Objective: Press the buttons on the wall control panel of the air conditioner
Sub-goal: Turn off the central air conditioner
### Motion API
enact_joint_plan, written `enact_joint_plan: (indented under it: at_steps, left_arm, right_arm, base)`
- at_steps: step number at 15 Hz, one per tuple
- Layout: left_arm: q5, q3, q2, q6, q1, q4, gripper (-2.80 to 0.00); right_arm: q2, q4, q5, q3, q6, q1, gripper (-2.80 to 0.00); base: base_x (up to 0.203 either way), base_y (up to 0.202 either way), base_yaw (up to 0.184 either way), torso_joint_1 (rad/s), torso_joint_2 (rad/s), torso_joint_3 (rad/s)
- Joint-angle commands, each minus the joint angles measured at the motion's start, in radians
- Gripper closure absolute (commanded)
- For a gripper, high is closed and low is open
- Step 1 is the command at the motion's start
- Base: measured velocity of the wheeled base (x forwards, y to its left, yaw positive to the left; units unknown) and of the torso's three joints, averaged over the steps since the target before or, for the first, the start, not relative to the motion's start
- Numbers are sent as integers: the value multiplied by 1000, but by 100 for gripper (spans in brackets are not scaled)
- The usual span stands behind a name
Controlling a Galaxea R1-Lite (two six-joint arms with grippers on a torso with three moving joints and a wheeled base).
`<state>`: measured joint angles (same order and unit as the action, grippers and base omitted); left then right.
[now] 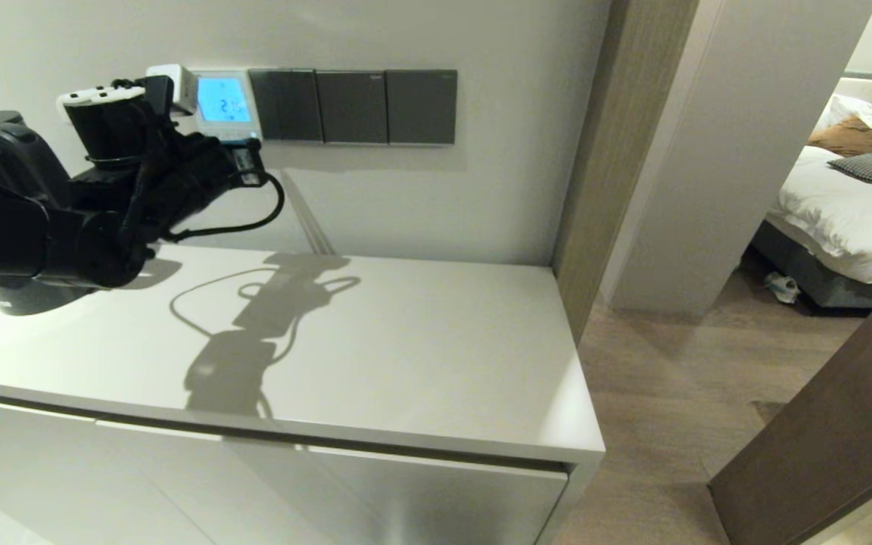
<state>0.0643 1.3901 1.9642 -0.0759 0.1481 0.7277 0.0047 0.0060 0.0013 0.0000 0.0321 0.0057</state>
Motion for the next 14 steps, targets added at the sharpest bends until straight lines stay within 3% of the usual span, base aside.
enact_joint_plan:
  at_steps: [1, 8, 14]
  left_arm:
    - [0, 7, 12, -2, -5, 4, 0]
    - [-9, 16, 16, -9, -8, 6, 0]
    - [-9, -72, -106, -7, -7, 35, 0]
  right_arm:
    - [1, 0, 0, 2, 0, 0, 0]
    - [1, 0, 0, 2, 0, 0, 0]
    - [1, 0, 0, 2, 0, 0, 0]
  base:
    - [0, 0, 0, 0, 0, 0]
    - [0, 0, 0, 0, 0, 0]
    - [0, 0, 0, 0, 0, 0]
